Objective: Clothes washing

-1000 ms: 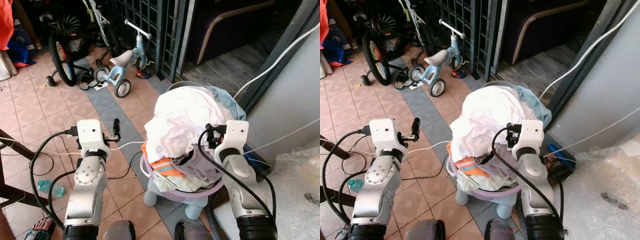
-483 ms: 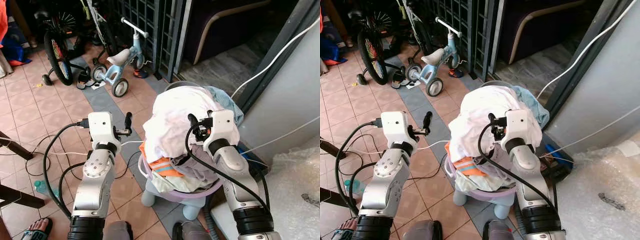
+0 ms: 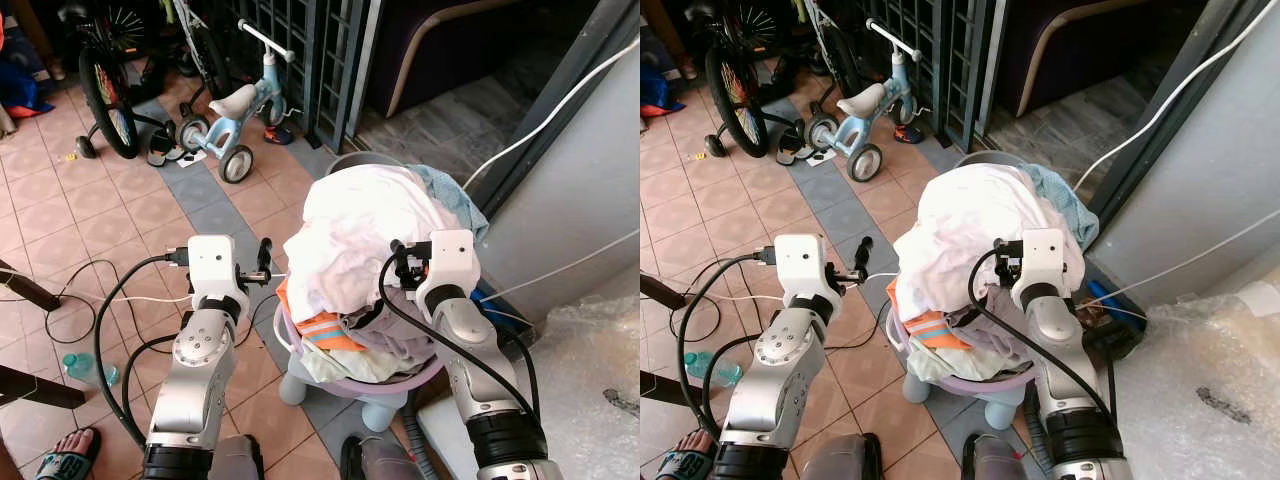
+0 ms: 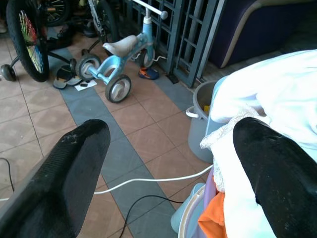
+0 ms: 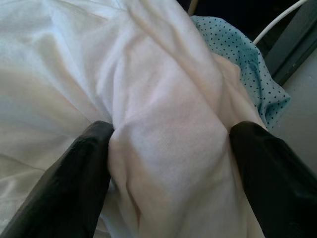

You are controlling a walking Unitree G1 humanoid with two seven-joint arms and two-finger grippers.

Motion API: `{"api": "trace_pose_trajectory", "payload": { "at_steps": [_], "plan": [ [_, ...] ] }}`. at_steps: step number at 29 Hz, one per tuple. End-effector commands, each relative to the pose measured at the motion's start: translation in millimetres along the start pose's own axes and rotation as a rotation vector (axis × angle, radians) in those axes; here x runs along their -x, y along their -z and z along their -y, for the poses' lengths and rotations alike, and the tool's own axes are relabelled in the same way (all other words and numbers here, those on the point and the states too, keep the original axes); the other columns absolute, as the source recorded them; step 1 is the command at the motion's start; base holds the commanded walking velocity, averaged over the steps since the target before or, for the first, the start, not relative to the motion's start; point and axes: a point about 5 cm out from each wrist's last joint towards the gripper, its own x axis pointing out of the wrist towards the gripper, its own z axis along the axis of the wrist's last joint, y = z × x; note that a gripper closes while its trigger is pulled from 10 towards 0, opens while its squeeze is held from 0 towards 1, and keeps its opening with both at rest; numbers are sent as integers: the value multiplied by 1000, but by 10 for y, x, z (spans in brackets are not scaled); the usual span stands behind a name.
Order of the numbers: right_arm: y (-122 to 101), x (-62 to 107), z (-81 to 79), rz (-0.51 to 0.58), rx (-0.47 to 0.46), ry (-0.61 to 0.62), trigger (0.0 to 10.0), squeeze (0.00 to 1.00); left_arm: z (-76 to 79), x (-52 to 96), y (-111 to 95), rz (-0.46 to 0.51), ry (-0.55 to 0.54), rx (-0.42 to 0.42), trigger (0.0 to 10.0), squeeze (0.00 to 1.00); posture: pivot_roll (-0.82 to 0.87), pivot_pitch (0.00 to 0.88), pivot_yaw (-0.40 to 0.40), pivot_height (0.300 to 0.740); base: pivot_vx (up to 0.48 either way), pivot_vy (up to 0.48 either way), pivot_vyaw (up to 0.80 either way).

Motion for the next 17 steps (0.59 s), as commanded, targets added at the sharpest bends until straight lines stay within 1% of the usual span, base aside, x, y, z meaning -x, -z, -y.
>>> {"api": "trace_pose_trajectory", "payload": {
  "at_steps": [1, 2, 3, 5, 6, 7, 9, 10, 15, 16, 17],
  "plan": [
    [65, -32, 31, -53, 21, 21, 10000, 0, -11, 2, 42, -23, -9, -9, 10000, 0, 63, 133, -43, 740, 0, 0, 0],
    [65, -32, 31, -53, 21, 21, 10000, 0, -11, 2, 42, -23, -9, -9, 10000, 0, 63, 133, -43, 740, 0, 0, 0],
    [111, -51, 14, -94, 33, 5, 10000, 0, -17, 5, 47, -25, -10, -12, 10000, 0, 65, 129, -44, 740, 0, 0, 0],
    [132, -57, 6, -110, 37, -2, 10000, 0, -18, 5, 48, -26, -10, -13, 10000, 0, 65, 129, -44, 740, 0, 0, 0],
    [147, -59, -6, -120, -3, -7, 0, 0, -18, 5, 48, -26, -11, -14, 10000, 0, 69, 128, -45, 740, 0, 0, 0],
    [146, -65, -28, -119, -26, -22, 0, 0, -17, 5, 46, -25, -12, -13, 10000, 0, 73, 125, -45, 740, 0, 0, 0],
    [146, -65, -28, -119, -26, -22, 0, 0, -17, 5, 46, -25, -12, -13, 10000, 0, 73, 125, -45, 740, 0, 0, 0],
    [127, -73, -70, -109, -68, -47, 0, 0, -17, 6, 45, -24, -14, -13, 10000, 0, 74, 123, -45, 740, 0, 0, 0],
    [107, -80, -109, -99, -101, -58, 0, 0, -22, 5, 47, -25, -18, -14, 10000, 0, 77, 115, -45, 740, 0, 0, 0],
    [95, -87, -114, -86, -109, -51, 0, 0, -25, 5, 49, -25, -20, -15, 10000, 0, 78, 112, -43, 740, 0, 0, 0],
    [56, -94, -102, -50, -131, -29, 0, 0, -33, 2, 51, -25, -24, -16, 10000, 0, 79, 106, -45, 740, 0, 0, 0]
  ]
}}
